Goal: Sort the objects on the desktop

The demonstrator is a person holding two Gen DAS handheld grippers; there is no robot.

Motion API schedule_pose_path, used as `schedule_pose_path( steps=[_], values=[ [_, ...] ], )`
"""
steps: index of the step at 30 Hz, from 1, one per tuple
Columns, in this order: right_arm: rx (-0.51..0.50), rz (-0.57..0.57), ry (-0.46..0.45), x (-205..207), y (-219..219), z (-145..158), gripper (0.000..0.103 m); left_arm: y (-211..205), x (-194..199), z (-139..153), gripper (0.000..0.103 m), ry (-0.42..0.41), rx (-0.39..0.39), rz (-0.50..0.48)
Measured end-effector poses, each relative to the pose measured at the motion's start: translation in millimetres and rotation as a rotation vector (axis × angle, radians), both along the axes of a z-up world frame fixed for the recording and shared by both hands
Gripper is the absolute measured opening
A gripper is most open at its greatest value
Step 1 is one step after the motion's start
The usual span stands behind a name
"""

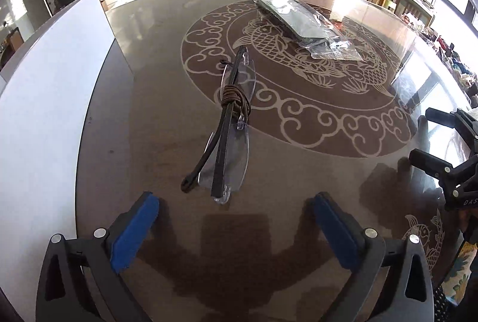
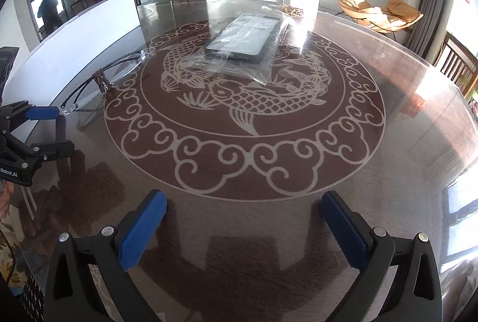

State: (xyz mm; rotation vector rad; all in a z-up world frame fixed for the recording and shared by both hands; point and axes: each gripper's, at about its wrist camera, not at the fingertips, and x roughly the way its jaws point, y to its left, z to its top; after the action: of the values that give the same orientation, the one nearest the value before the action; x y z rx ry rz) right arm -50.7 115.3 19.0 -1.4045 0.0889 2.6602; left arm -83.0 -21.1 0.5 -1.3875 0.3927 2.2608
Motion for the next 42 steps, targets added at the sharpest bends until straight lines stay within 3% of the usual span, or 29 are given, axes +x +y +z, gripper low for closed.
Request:
schedule_pose_path(
  steps=[14,18,21,23,25,34,42],
  values=[
    [0.000,-0.003,0.001,0,0,0,0.103,20,-47,-1,0.103,0.005,0.007,-0.053],
    [-0.001,-0.004,0.001,0,0,0,0.103,10,-53,-2,0.103,0.040,0.025,0.001],
    [-0.001,-0.004,0.001,0,0,0,0.103,2,-59,3,0.073,0.069,0.044,0.047],
    [-0.001,-0.007,0.001,0,1,0,0.103,-2,-62,7,0.030,0.072,0.045,0.064],
    [-0.002,-0.012,0.001,1,1,1,0.103,-5,-61,8,0.020,0.064,0.040,0.078],
    [-0.008,-0.027,0.006,2,2,1,0.103,-19,-18,3,0.018,0.142,0.064,0.136],
    [-0.040,-0.043,0.027,7,7,2,0.103,-29,-17,2,0.018,0.157,0.123,0.161]
  ],
)
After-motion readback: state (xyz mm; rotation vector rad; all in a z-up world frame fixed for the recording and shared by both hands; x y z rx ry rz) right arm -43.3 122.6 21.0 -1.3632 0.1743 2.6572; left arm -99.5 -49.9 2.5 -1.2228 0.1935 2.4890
